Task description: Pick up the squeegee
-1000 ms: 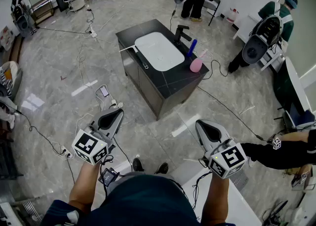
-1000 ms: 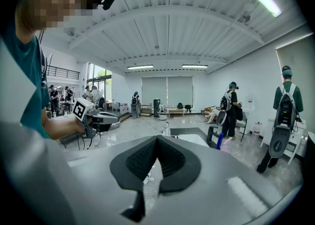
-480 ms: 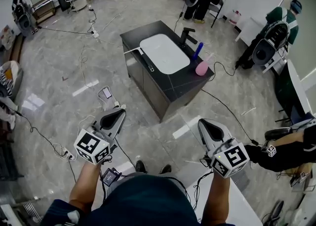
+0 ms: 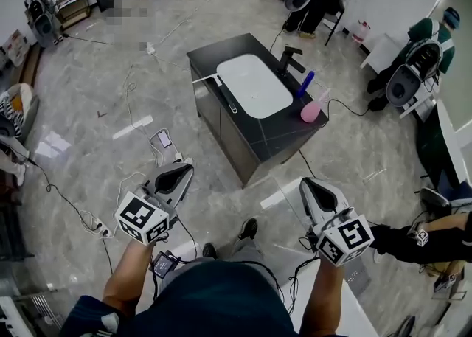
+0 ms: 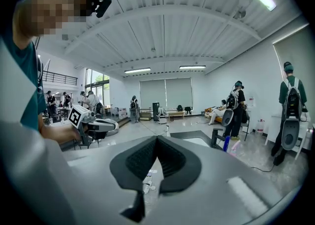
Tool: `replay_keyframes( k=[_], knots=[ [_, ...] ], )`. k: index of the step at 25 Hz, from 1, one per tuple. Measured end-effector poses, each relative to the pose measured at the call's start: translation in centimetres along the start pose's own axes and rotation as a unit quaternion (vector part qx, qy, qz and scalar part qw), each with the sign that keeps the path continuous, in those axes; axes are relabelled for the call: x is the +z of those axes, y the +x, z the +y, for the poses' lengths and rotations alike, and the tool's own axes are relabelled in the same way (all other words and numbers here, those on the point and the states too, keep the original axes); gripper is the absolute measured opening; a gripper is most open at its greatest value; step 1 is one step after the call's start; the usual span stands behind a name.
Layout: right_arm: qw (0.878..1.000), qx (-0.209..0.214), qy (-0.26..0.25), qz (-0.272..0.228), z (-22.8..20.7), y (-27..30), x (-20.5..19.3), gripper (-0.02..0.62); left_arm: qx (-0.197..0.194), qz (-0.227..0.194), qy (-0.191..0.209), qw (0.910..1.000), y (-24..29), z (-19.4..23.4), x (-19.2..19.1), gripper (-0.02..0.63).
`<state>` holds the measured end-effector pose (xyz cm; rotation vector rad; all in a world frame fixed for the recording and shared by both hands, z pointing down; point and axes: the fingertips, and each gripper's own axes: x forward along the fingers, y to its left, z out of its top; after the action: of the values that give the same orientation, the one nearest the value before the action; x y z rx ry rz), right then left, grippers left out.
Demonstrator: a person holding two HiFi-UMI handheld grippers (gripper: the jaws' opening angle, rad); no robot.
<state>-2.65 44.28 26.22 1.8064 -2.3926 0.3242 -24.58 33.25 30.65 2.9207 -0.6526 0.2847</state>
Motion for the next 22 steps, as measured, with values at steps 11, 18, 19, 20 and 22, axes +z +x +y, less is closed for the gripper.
replay_keyframes(
  k=[11, 18, 19, 20, 22],
  knots=[
    [0.997, 0.073, -0.007, 0.01, -8.7, 8.0, 1.4, 0.011, 0.062, 0.001, -0.013, 0.998, 8.2, 3.2, 1.5, 0.006],
    [0.993, 0.12, -0.018, 0.015, -13.0, 12.0, 2.3, 0.011, 0.104, 0.003, -0.026, 0.9942, 12.2, 4.7, 1.5, 0.007],
    [0.992, 0.124, -0.018, 0.015, -13.6, 12.3, 2.3, 0.011, 0.109, 0.003, -0.027, 0.9936, 12.7, 4.7, 1.5, 0.006],
    [0.991, 0.128, -0.018, 0.015, -14.2, 12.5, 2.4, 0.011, 0.114, 0.003, -0.027, 0.993, 13.2, 4.7, 1.5, 0.008],
    [0.99, 0.137, -0.019, 0.014, -15.3, 12.9, 2.6, 0.011, 0.124, 0.003, -0.027, 0.9919, 14.0, 4.7, 1.8, 0.006]
  ],
)
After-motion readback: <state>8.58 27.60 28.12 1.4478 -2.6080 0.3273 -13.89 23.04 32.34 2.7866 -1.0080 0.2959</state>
